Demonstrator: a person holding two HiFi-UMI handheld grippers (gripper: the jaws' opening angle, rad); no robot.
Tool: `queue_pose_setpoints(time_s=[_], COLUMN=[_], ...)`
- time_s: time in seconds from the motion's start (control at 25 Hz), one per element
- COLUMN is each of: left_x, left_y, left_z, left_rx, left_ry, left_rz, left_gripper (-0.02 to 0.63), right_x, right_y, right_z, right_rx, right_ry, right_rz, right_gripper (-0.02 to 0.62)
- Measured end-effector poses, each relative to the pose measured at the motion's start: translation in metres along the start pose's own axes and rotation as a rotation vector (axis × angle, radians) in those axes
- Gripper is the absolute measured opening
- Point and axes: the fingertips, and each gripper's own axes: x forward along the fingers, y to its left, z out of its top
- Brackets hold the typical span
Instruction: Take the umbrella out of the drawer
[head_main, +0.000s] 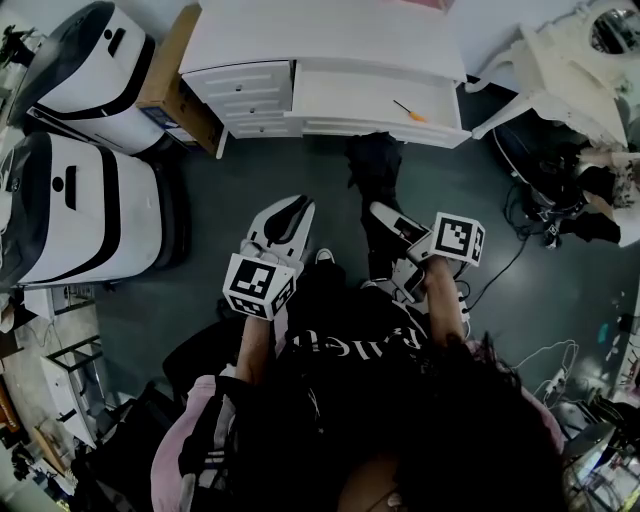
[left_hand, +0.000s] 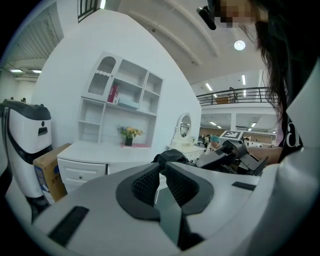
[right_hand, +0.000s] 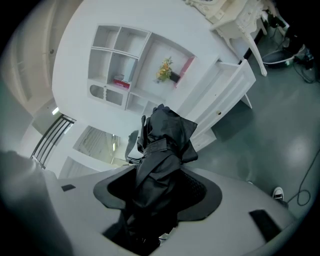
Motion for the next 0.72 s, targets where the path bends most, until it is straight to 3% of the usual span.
queue_pose_setpoints(time_s=[0.72], left_x=[-0.007], left_y=[-0.120], left_z=[-0.009], left_rx=[0.014], left_ry=[0.011], left_rz=[-0.016], left_gripper=[0.041], right_x=[-0.093], right_y=[-0.010], right_z=[-0.050], right_rx=[0.058], right_ry=[0.040], right_rz=[0.113], right_gripper=[0.276])
